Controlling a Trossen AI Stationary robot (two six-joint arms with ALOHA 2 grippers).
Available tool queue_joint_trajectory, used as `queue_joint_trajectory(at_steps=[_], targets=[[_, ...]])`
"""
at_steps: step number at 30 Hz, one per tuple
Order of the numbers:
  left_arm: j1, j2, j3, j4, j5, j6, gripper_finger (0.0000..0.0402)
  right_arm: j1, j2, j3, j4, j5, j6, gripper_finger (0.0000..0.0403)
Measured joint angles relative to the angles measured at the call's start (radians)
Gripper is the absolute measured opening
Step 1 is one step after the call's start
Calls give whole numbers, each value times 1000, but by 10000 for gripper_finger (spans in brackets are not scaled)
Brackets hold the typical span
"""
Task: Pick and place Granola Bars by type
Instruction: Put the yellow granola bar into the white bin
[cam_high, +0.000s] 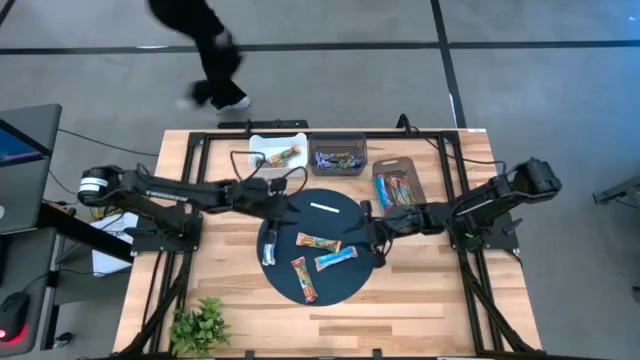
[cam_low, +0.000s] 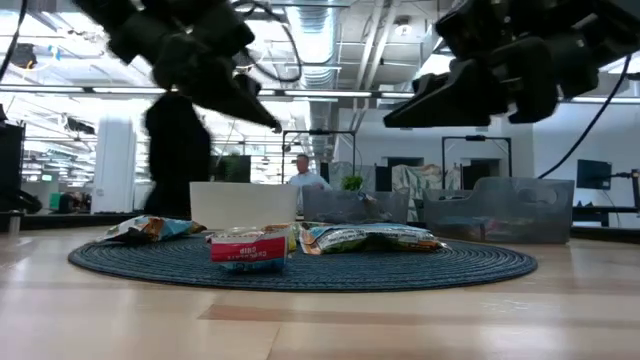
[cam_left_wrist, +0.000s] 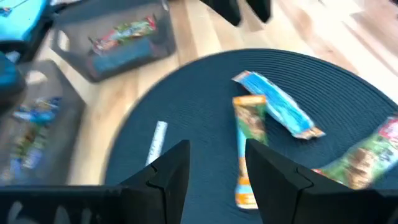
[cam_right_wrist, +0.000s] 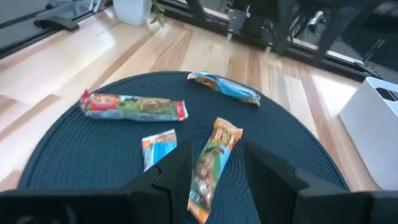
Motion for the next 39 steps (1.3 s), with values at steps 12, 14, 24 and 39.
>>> queue_joint_trajectory(at_steps=[12, 14, 24, 39], targets=[[-87, -19, -266, 386, -8, -13, 151, -4, 199, 114, 1, -26, 78, 138], [-90, -34, -268, 394, -15, -5, 151, -4, 230, 141, -7, -31, 69, 138], [-91, 104, -258, 564, -2, -7, 151, -6, 359, 311, -173, -31, 51, 138], [-52, 523, 89, 328, 150, 22, 152, 2, 318, 336, -372, -32, 50, 138]])
